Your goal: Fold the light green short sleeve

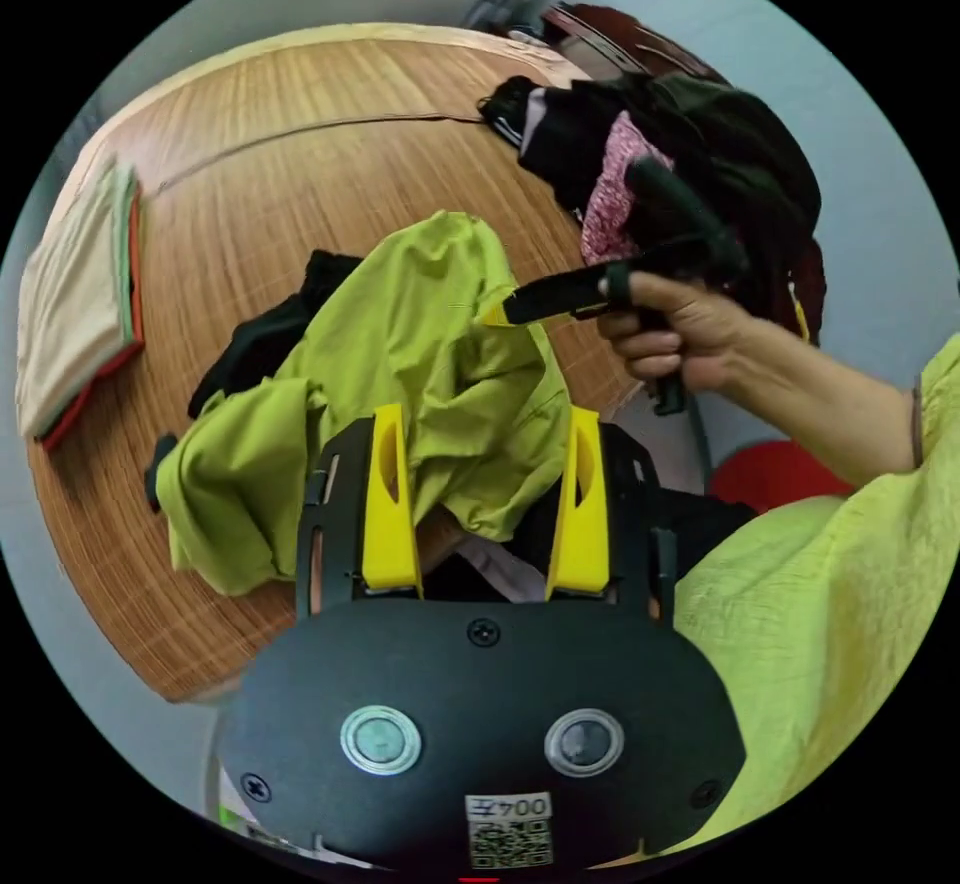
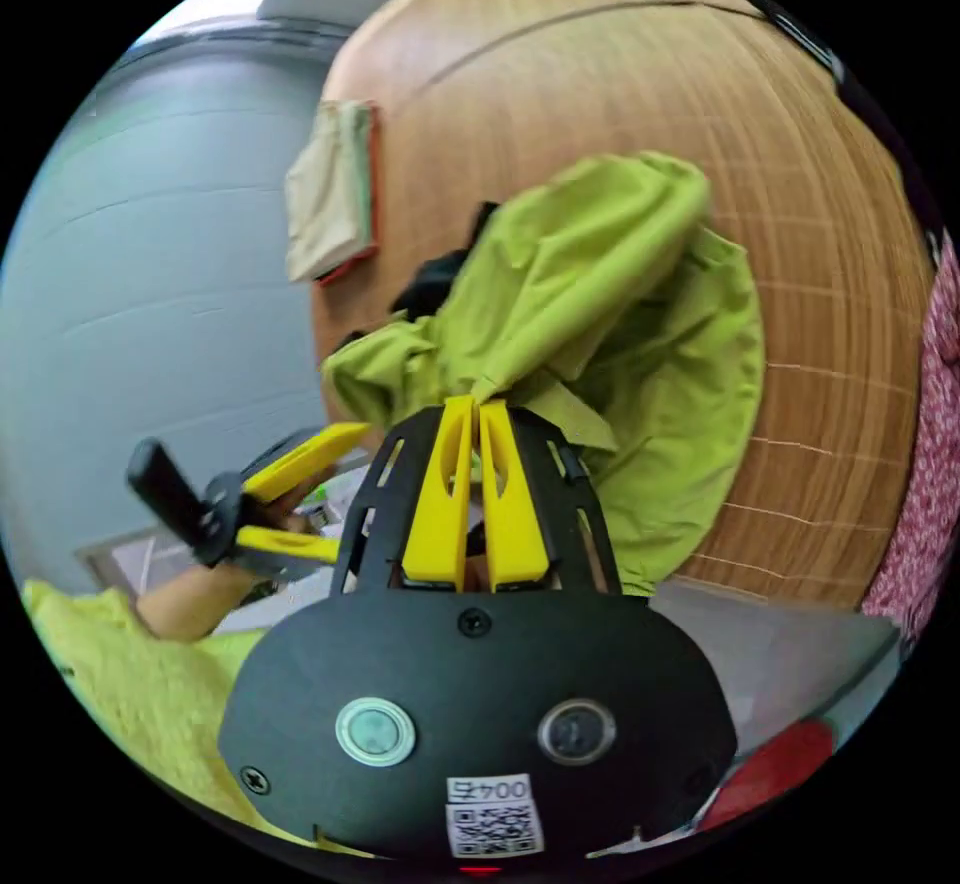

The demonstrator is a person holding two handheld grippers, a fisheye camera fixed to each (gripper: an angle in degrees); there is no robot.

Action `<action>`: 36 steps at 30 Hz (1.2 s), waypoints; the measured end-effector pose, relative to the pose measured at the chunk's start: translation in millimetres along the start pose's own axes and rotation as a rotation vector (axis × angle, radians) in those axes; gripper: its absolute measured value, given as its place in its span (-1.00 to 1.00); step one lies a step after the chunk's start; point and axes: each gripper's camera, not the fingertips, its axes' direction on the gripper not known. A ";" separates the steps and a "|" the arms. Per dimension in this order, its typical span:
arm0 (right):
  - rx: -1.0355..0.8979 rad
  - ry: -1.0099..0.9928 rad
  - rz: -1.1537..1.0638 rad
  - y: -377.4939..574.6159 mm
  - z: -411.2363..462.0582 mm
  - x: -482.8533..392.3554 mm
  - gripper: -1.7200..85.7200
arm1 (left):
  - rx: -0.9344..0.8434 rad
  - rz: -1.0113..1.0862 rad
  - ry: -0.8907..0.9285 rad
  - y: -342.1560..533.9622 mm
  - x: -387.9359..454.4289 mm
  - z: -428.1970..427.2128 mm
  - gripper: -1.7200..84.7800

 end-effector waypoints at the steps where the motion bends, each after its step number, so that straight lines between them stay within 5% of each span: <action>1: -0.008 -0.036 -0.050 2.4 -4.2 -14.8 -0.97 | -0.005 0.036 -0.016 -5.1 13.2 5.9 -0.48; 4: -0.036 -0.168 -0.210 11.1 -23.9 -68.2 -0.97 | 0.047 0.026 -0.085 -8.4 27.7 10.5 -0.55; 8: -0.031 -0.212 -0.277 19.9 -41.2 -80.1 -0.96 | 0.149 -0.147 -0.252 -5.9 8.8 -6.3 -0.92; 14: 0.113 -0.366 -0.229 21.0 -69.3 -44.1 -0.77 | 0.260 -0.256 -0.217 13.4 -26.1 -39.7 -0.97; 18: 0.385 -0.206 0.005 10.9 -110.4 23.1 -0.65 | 0.337 -0.254 -0.156 40.9 -34.6 -68.1 -0.97; 21: 0.416 -0.116 0.200 -36.9 -113.7 87.3 -0.62 | 0.339 -0.102 -0.146 68.1 -7.2 -88.8 -0.97; 27: 0.031 0.055 0.403 -169.6 -4.3 152.8 -0.51 | 0.346 -0.108 0.095 118.9 22.7 -115.8 -0.97; 30: -0.060 0.009 0.476 -187.7 44.7 160.2 -0.61 | 0.393 -0.115 0.155 126.8 23.5 -137.7 -0.97; 34: 0.076 -0.004 0.397 -192.3 31.3 122.8 -0.83 | 0.478 -0.130 0.209 133.1 11.9 -169.6 -0.97; 36: 0.237 0.189 0.260 -187.8 -24.7 65.4 -0.85 | 0.530 -0.147 0.232 137.5 4.9 -184.7 -0.97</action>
